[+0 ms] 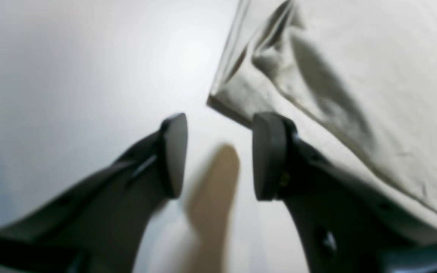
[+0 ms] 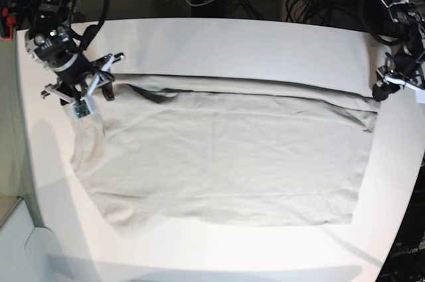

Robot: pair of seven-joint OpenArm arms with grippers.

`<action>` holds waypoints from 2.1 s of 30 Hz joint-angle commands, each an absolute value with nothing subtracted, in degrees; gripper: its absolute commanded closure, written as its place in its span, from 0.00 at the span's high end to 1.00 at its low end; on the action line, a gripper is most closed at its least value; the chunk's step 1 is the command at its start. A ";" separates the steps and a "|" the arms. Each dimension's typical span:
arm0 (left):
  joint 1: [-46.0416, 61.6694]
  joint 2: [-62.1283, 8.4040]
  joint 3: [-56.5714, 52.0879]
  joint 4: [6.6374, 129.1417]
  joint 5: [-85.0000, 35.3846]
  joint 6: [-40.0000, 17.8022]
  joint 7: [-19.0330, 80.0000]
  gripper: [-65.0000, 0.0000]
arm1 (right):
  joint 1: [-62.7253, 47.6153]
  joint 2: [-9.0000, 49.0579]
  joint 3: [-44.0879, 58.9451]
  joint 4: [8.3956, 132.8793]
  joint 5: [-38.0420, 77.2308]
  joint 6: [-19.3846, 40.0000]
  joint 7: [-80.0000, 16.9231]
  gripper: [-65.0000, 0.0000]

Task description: Layout the t-shirt on the table in an organized manner, then fold the t-shirt properly

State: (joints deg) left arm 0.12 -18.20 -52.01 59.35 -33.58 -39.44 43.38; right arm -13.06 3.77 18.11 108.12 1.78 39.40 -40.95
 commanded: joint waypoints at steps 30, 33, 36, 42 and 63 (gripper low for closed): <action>-5.32 -16.75 -52.09 60.09 -26.07 -40.00 41.63 0.34 | -12.44 4.44 18.33 109.05 2.15 40.00 -40.13 0.44; -5.32 -16.75 -52.00 60.09 -25.98 -40.00 41.63 0.13 | -12.44 4.44 18.33 109.05 2.15 40.00 -40.22 0.44; -5.32 -16.84 -52.00 60.09 -25.45 -40.00 41.71 0.00 | -12.44 4.44 18.33 109.14 2.15 40.00 -40.31 0.44; -5.23 -16.84 -52.00 60.70 -22.64 -40.00 42.24 0.00 | -13.32 4.18 17.98 109.14 2.15 40.00 -40.40 0.44; -4.97 -17.36 -52.09 60.70 -22.64 -40.00 42.33 0.00 | -8.75 4.62 28.00 98.68 2.07 40.00 -40.31 0.61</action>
